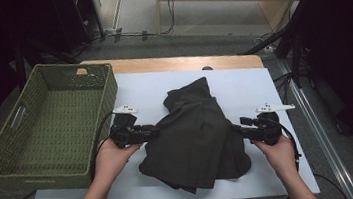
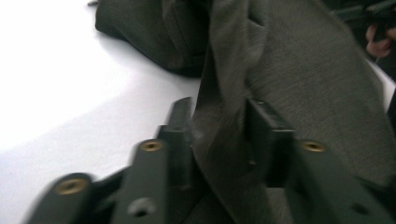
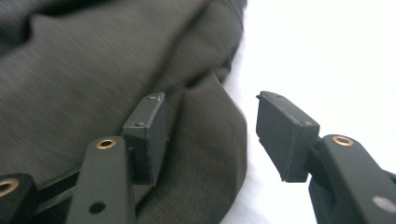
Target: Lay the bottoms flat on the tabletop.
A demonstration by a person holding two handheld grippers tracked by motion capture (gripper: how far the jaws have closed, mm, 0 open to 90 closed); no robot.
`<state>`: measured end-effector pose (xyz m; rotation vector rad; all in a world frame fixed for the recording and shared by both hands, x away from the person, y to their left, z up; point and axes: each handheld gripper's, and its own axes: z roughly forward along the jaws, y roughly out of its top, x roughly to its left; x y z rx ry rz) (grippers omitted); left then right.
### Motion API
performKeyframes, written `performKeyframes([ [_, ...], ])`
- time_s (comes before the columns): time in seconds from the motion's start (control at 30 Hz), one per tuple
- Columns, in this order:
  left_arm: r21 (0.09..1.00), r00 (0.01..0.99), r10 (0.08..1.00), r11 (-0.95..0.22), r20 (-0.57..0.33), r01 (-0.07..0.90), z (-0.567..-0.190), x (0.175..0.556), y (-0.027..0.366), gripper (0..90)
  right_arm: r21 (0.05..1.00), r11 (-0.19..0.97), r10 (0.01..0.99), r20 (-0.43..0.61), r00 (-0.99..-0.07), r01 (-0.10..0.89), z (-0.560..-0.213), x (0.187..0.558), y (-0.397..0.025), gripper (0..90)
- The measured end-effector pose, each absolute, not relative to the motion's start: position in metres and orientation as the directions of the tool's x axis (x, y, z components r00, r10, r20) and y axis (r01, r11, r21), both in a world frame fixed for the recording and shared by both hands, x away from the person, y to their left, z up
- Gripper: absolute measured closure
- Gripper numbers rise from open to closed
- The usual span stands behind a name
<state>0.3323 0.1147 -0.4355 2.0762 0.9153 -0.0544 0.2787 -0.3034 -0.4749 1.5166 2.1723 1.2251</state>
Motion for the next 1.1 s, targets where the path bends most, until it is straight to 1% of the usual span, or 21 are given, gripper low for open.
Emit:
performKeyframes([
  [0.07, 0.704, 0.745, 0.579, -0.373, -0.332, 0.604, -0.432, 0.333, 0.113, 44.6, 0.738, 0.128, 0.859, 0.252, -0.446, 0.663, -0.475, 0.28, -0.303, 39.3],
  [0.1, 0.718, 0.75, 0.577, -0.365, -0.325, 0.592, -0.43, 0.333, 0.111, 41.9, 0.74, 0.128, 0.858, 0.251, -0.448, 0.66, -0.475, 0.28, -0.303, 39.1],
  [0.13, 0.732, 0.753, 0.577, -0.358, -0.315, 0.58, -0.428, 0.335, 0.107, 37.2, 0.741, 0.128, 0.857, 0.252, -0.45, 0.659, -0.476, 0.282, -0.303, 39.1],
  [0.17, 0.728, 0.758, 0.572, -0.367, -0.314, 0.579, -0.426, 0.337, 0.102, 32.7, 0.738, 0.133, 0.858, 0.249, -0.45, 0.661, -0.477, 0.283, -0.302, 39.0],
  [0.2, 0.725, 0.762, 0.571, -0.38, -0.306, 0.575, -0.425, 0.339, 0.099, 30.9, 0.74, 0.137, 0.857, 0.245, -0.453, 0.659, -0.478, 0.285, -0.302, 38.5],
  [0.27, 0.727, 0.777, 0.567, -0.407, -0.274, 0.553, -0.421, 0.341, 0.087, 30.2, 0.735, 0.149, 0.86, 0.234, -0.454, 0.662, -0.481, 0.287, -0.3, 37.5],
  [0.47, 0.709, 0.805, 0.543, -0.468, -0.239, 0.527, -0.421, 0.346, 0.064, 29.5, 0.724, 0.151, 0.86, 0.239, -0.45, 0.673, -0.488, 0.288, -0.298, 35.7],
  [0.5, 0.709, 0.803, 0.549, -0.47, -0.231, 0.526, -0.421, 0.348, 0.059, 26.6, 0.722, 0.155, 0.86, 0.237, -0.452, 0.674, -0.489, 0.287, -0.298, 35.6],
  [0.6, 0.704, 0.802, 0.56, -0.484, -0.207, 0.52, -0.422, 0.354, 0.046, 23.9, 0.725, 0.152, 0.857, 0.241, -0.455, 0.672, -0.49, 0.284, -0.298, 35.0],
  [0.63, 0.701, 0.804, 0.556, -0.487, -0.211, 0.52, -0.422, 0.356, 0.043, 22.0, 0.723, 0.152, 0.858, 0.242, -0.453, 0.674, -0.49, 0.284, -0.297, 34.9],
  [0.7, 0.691, 0.807, 0.539, -0.489, -0.241, 0.532, -0.423, 0.361, 0.035, 21.4, 0.727, 0.16, 0.858, 0.233, -0.458, 0.668, -0.49, 0.283, -0.297, 34.7],
  [0.77, 0.675, 0.804, 0.534, -0.494, -0.263, 0.548, -0.425, 0.366, 0.026, 12.4, 0.727, 0.161, 0.858, 0.231, -0.458, 0.668, -0.49, 0.282, -0.296, 34.5],
  [0.97, 0.677, 0.815, 0.541, -0.521, -0.209, 0.52, -0.431, 0.378, 0.005, 11.4, 0.731, 0.158, 0.865, 0.222, -0.451, 0.664, -0.494, 0.276, -0.294, 31.2],
  [1.1, 0.674, 0.814, 0.549, -0.529, -0.191, 0.515, -0.44, 0.381, -0.003, 10.7, 0.732, 0.171, 0.872, 0.2, -0.448, 0.659, -0.496, 0.272, -0.293, 28.6],
])
